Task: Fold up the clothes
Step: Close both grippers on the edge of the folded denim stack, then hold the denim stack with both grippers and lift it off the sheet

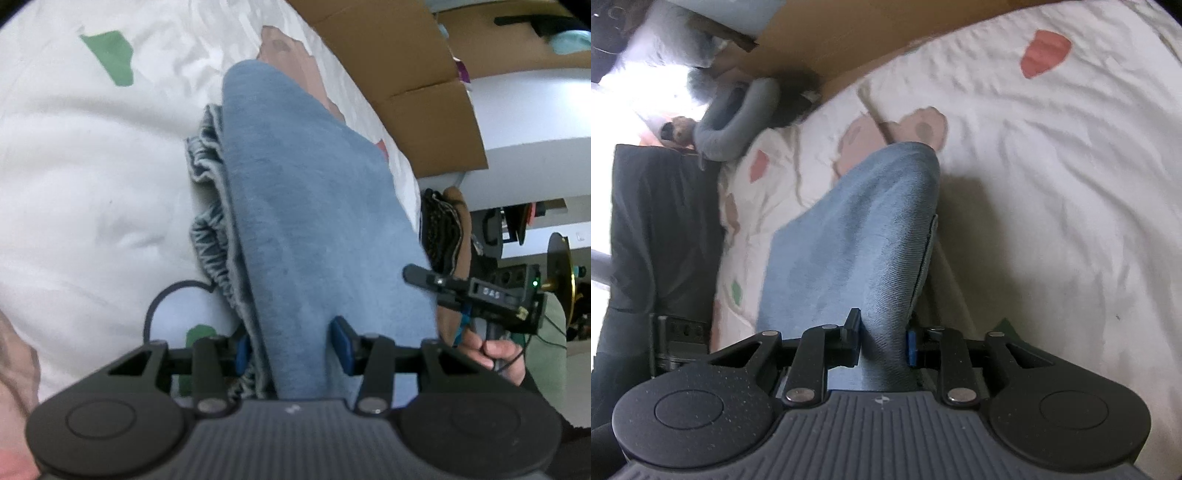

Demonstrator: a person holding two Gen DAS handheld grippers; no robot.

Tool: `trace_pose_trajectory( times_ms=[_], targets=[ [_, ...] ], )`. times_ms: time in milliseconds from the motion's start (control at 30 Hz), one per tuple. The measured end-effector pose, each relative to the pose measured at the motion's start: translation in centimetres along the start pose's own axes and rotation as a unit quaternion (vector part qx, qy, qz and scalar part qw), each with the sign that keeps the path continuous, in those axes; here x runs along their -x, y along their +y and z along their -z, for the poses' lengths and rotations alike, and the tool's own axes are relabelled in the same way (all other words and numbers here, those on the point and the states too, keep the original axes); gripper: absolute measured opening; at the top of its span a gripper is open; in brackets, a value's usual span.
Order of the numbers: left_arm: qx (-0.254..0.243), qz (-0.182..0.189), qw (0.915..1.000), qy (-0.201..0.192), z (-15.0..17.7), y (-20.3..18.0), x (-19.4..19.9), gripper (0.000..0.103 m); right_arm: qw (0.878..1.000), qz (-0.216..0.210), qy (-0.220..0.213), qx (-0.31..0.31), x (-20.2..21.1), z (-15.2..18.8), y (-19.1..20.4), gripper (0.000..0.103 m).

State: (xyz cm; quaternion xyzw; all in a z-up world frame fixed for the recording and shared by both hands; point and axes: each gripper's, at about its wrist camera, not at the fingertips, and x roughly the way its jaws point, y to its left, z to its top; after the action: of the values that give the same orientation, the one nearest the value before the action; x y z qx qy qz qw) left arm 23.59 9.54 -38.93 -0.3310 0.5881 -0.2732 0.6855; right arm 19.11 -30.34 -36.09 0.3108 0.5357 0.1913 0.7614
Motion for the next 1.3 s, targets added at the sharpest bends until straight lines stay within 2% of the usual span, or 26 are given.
trace_pose_trajectory(
  times_ms=[67, 233, 300, 467, 600, 700, 833, 1000, 1100, 1300],
  targets=[
    [0.002, -0.005, 1.0, 0.0, 0.0, -0.2, 0.2, 0.053, 1.0, 0.01, 0.004, -0.003, -0.1, -0.1, -0.6, 0.033],
    [0.015, -0.008, 0.9998, -0.007, 0.0, -0.6, -0.2, 0.058, 1.0, -0.004, 0.002, -0.022, 0.0, -0.4, -1.8, 0.036],
    [0.021, -0.011, 0.9997, -0.011, 0.0, -0.5, -0.3, 0.063, 1.0, -0.007, 0.005, -0.017, -0.2, -0.3, -1.8, 0.043],
    [0.042, -0.012, 0.9986, -0.029, -0.5, -0.5, -0.5, 0.07, 1.0, -0.002, 0.019, -0.005, -0.7, -0.5, -1.7, 0.044],
    [0.067, -0.003, 0.9975, -0.023, -1.0, 0.5, -1.4, 0.073, 1.0, 0.003, 0.031, -0.004, -1.6, -0.7, -1.7, 0.047],
    [0.087, 0.009, 0.9959, -0.022, -1.1, 1.2, -1.6, 0.074, 0.999, 0.006, 0.041, 0.004, -2.3, -0.5, -1.6, 0.052],
    [0.112, 0.03, 0.9929, -0.027, -0.9, 2.1, -1.8, 0.075, 0.999, 0.004, 0.052, 0.006, -3.0, 0.0, -1.7, 0.053],
    [0.147, 0.074, 0.9858, -0.033, -0.7, 3.7, -2.0, 0.075, 0.998, 0.0, 0.056, -0.002, -3.4, 0.2, -2.2, 0.053],
    [0.155, 0.091, 0.9832, -0.035, -0.3, 4.2, -2.1, 0.07, 0.998, 0.001, 0.062, -0.005, -3.4, 0.1, -2.2, 0.053],
    [0.153, 0.109, 0.9819, -0.026, -0.1, 3.6, -3.6, 0.067, 0.998, 0.001, 0.062, -0.008, -3.6, 0.0, -1.9, 0.056]
  ],
)
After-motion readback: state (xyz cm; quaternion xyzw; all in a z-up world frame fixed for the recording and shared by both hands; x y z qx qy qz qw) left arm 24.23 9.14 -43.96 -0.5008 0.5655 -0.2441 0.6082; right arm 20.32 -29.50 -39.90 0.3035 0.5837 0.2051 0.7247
